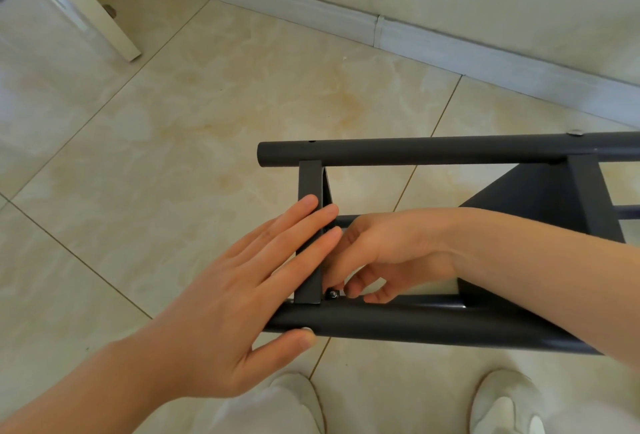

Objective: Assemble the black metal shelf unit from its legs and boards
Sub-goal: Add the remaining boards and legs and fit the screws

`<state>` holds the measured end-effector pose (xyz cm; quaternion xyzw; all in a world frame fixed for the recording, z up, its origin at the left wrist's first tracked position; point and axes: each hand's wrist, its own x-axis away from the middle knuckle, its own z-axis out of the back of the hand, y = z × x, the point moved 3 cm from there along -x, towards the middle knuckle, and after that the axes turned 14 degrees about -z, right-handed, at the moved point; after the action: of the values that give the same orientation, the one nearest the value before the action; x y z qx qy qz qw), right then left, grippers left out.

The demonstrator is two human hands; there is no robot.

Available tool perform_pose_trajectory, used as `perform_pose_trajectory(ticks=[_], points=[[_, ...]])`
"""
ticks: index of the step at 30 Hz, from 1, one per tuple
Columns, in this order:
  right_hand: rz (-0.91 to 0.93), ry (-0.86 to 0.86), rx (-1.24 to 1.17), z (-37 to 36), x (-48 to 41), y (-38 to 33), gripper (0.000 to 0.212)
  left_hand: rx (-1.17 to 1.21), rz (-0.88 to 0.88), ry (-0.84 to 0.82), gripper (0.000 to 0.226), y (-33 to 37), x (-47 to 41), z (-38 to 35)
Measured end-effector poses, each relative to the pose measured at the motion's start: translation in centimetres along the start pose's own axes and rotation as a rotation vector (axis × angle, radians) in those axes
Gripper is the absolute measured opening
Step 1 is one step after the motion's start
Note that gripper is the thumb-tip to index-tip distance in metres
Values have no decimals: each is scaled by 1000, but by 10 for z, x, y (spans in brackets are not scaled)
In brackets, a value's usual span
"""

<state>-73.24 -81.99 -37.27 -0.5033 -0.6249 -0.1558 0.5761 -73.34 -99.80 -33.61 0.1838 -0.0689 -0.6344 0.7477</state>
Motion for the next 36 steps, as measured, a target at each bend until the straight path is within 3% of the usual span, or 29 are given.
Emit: perform_pose_trajectory(ticks=[7,12,18,22,31,36], points=[[-20,15,-17,-5,-7,0,16,7,4,9,70,1,-1,0],[-7,-39,-10,-1,-1,-2,4,-1,13,6,70,1,0,-1],[-12,5,-6,-8,-9,1,12,11,9,11,70,1,1,-1],[-4,-54,-32,-3,-5,-1,4,7,12,13,70,0,0,-2],[-70,-30,-11,-4,-11,2,16,10,12,13,70,-1,0,-2],[-31,-80,-5,2,-2,-2,5,11,7,22,70,0,0,-3]])
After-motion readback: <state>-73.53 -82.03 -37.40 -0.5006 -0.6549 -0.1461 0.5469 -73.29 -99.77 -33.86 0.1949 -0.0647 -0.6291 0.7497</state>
